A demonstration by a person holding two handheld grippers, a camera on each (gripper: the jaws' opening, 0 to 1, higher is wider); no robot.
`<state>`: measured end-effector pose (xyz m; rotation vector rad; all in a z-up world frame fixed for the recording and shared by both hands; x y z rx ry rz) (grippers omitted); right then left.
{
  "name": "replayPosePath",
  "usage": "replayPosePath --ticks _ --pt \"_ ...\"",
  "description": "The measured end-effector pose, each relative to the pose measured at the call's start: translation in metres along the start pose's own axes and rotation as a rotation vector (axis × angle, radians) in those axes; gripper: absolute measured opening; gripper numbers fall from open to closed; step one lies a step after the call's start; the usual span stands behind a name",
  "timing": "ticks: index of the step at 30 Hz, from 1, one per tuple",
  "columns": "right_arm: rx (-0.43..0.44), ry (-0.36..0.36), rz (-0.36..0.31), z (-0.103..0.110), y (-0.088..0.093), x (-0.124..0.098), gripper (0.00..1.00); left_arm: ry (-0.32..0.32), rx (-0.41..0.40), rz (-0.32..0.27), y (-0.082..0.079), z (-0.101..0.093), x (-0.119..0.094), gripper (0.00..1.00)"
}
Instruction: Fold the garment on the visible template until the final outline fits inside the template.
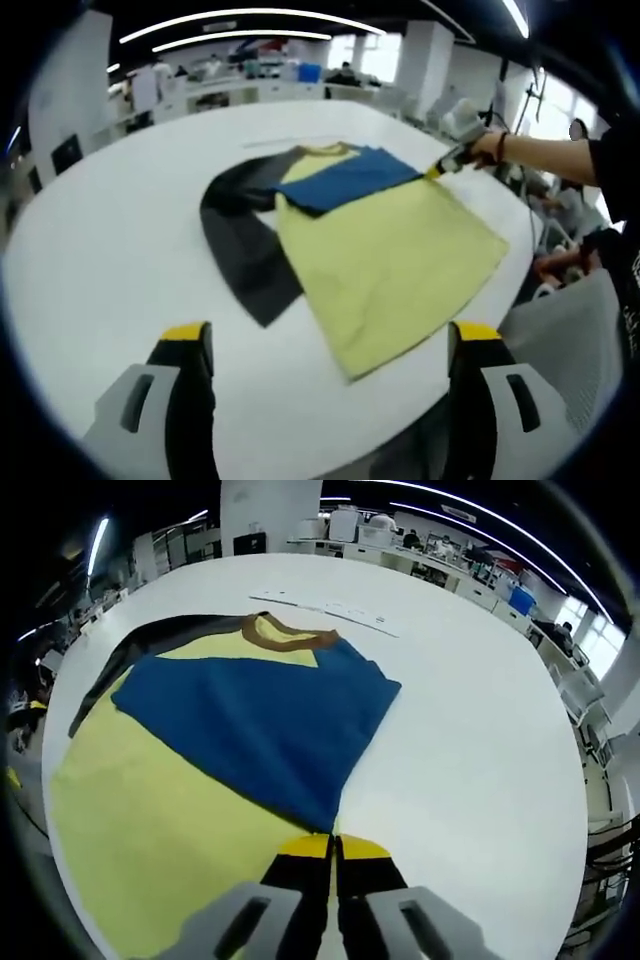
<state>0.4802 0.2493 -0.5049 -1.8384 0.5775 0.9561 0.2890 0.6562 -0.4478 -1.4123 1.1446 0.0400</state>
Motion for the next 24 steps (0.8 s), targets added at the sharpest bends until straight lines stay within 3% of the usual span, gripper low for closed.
replayPosePath --ticks 9,14,24 --pt "-0.007 -0.002 0.015 -0.014 0.005 0.001 0.00 -0.013 0.008 0.013 -0.003 0.012 0.006 0.87" --pt "-0.007 0.003 0.024 -0.021 0.009 -0.001 0.00 -0.038 0.023 0.007 -0.007 0.019 0.010 0.75" --pt "-0.018 0.020 0.043 -0.033 0.018 -0.008 0.00 -0.035 -0.001 0.000 -0.010 0.023 0.025 0.70"
Point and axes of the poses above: the point that each gripper's makers call its tool centre point, and the gripper's own axes: x roughly forward along the fingers, z roughly to its left, y roughly out of its underside, the point moved 4 cm from there along -x, roughly backward along the fingers, and after that the axes turned 11 degrees about y, right-handed, at the moved point
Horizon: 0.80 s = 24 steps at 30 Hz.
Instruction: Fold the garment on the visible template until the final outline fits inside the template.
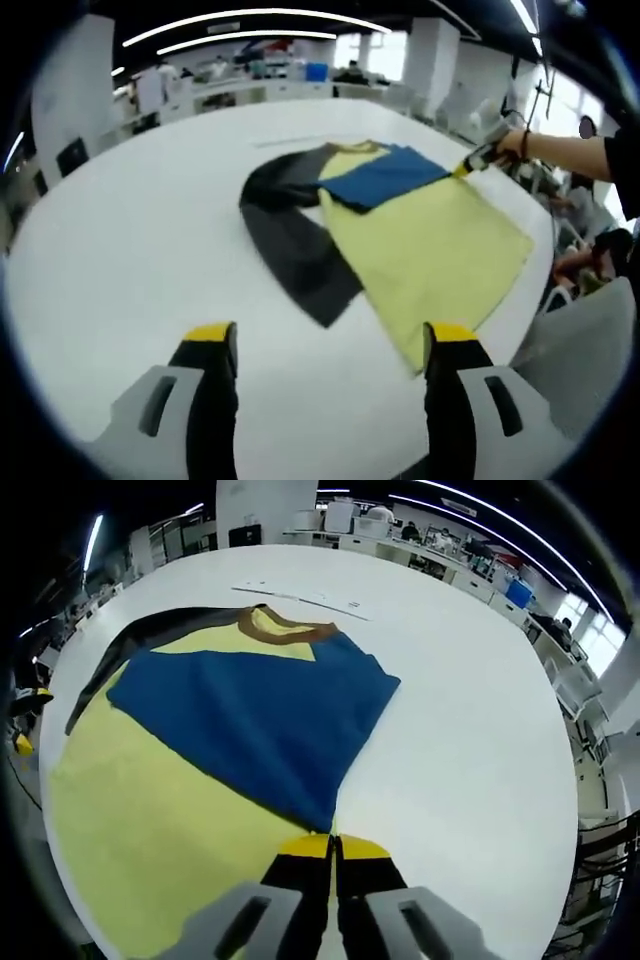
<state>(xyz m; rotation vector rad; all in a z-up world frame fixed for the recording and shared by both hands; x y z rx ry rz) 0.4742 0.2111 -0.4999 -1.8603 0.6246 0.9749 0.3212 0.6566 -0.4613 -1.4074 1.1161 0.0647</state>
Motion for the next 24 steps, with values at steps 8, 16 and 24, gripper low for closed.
replayPosePath --ticks 8,16,24 --pt "0.012 0.014 0.010 -0.015 0.004 0.001 0.00 0.007 -0.019 -0.004 -0.006 -0.003 0.016 0.60" --pt "0.016 0.015 0.012 -0.022 0.005 0.003 0.00 -0.012 -0.053 -0.008 -0.009 -0.005 0.030 0.47" --pt "0.101 0.019 -0.026 -0.023 0.001 -0.001 0.03 -0.016 -0.074 -0.010 -0.007 -0.005 0.032 0.45"
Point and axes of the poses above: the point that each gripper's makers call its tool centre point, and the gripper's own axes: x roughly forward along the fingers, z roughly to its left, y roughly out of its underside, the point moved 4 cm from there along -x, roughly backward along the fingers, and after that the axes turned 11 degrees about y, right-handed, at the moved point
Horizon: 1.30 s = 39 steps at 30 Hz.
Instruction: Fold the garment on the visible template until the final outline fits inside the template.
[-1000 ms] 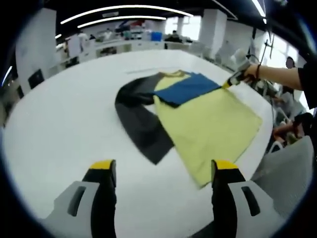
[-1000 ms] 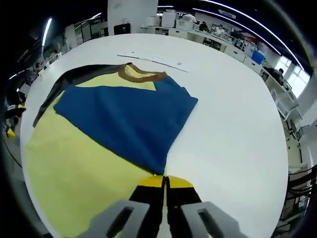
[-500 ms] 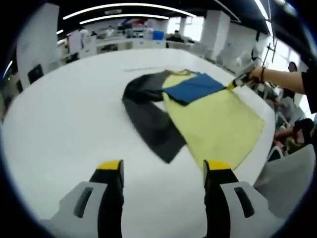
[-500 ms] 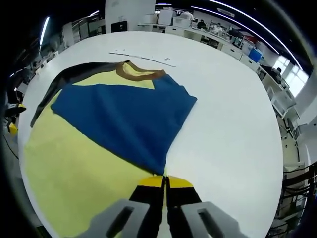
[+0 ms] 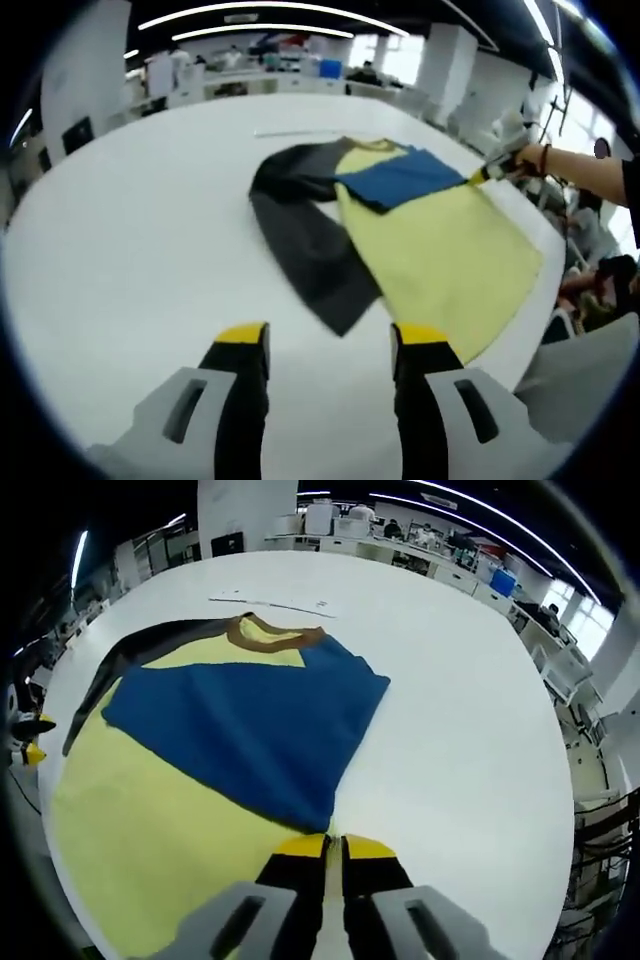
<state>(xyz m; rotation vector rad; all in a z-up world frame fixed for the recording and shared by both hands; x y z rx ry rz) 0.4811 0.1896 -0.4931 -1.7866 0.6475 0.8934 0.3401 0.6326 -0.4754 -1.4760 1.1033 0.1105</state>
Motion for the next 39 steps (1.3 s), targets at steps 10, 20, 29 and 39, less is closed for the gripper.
replayPosePath --ticks 10,20,29,39 --pt "0.086 -0.041 -0.148 0.018 -0.024 -0.023 0.52 0.000 -0.052 -0.024 -0.003 -0.001 0.009 0.40" --pt "0.092 -0.146 -0.243 0.052 -0.034 -0.059 0.79 -0.034 -0.171 -0.030 0.002 0.002 0.020 0.29" --pt "0.116 -0.213 -0.257 0.068 -0.020 -0.091 0.88 -0.059 -0.205 -0.034 0.008 0.001 0.029 0.25" --pt "0.092 -0.165 -0.279 0.072 -0.007 -0.125 0.75 -0.098 -0.188 -0.009 0.009 -0.006 0.038 0.14"
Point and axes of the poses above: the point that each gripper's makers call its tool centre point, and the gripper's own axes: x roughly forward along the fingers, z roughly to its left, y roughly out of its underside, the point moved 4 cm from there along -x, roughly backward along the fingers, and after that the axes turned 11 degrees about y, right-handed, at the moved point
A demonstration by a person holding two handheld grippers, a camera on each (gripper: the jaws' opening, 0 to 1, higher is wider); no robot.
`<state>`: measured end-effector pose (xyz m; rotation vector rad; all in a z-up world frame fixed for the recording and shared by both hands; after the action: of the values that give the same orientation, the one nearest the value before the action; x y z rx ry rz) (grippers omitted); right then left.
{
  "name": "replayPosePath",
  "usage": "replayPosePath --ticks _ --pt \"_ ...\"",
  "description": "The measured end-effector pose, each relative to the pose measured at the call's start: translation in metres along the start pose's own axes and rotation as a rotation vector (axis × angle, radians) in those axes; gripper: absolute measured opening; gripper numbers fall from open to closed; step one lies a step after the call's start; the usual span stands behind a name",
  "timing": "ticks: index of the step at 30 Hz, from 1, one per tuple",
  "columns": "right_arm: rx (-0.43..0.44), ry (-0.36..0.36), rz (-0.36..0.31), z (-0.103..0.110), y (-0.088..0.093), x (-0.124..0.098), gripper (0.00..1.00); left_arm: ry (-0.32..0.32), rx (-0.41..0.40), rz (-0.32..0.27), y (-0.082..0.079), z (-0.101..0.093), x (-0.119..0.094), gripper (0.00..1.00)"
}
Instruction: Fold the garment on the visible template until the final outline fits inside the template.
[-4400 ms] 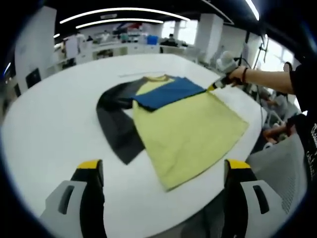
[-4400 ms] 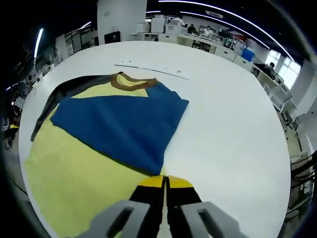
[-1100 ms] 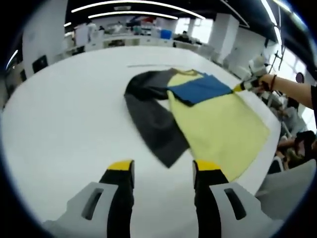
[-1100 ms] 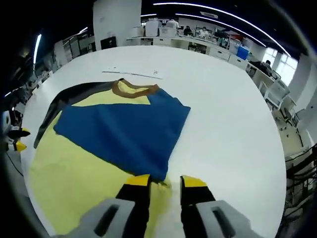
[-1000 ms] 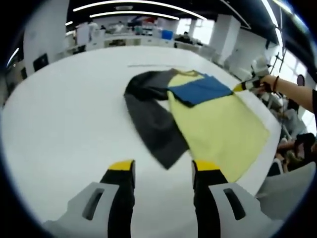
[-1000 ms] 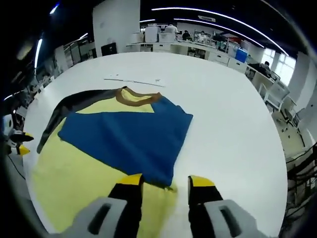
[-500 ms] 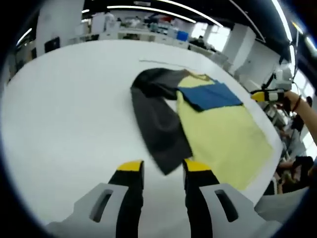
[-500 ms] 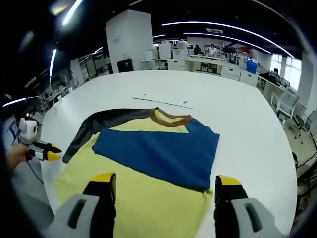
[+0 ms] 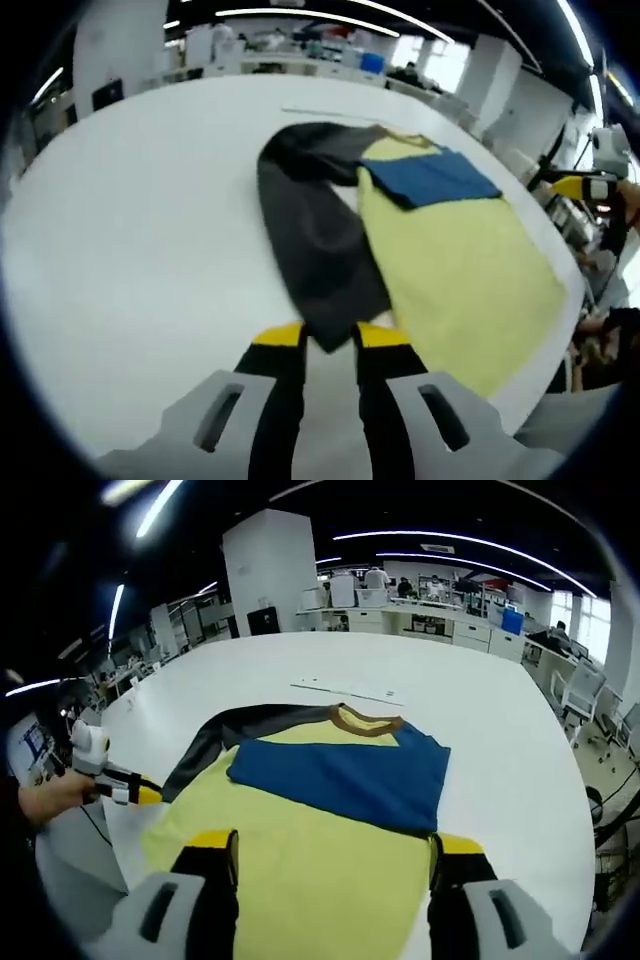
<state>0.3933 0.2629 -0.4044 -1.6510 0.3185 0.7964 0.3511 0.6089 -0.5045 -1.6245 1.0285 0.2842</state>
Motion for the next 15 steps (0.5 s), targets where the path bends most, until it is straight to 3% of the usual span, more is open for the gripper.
replayPosePath --ticks 7,15 --pt "-0.001 0.018 -0.008 0.008 0.004 -0.016 0.73 -0.067 0.076 0.031 0.001 0.004 0.000 0.06" --pt "0.043 0.031 0.002 0.015 0.010 -0.027 0.71 -0.068 0.104 0.034 -0.002 0.007 0.001 0.00"
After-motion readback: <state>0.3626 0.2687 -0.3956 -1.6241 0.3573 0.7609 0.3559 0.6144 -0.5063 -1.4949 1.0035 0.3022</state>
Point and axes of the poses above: the point that each gripper's makers call its tool centre point, and the gripper's own axes: x roughly forward along the fingers, z roughly to its left, y roughly out of its underside, the point moved 4 cm from there along -x, roughly backward along the fingers, and after that the axes turned 11 degrees about y, right-handed, at the moved point
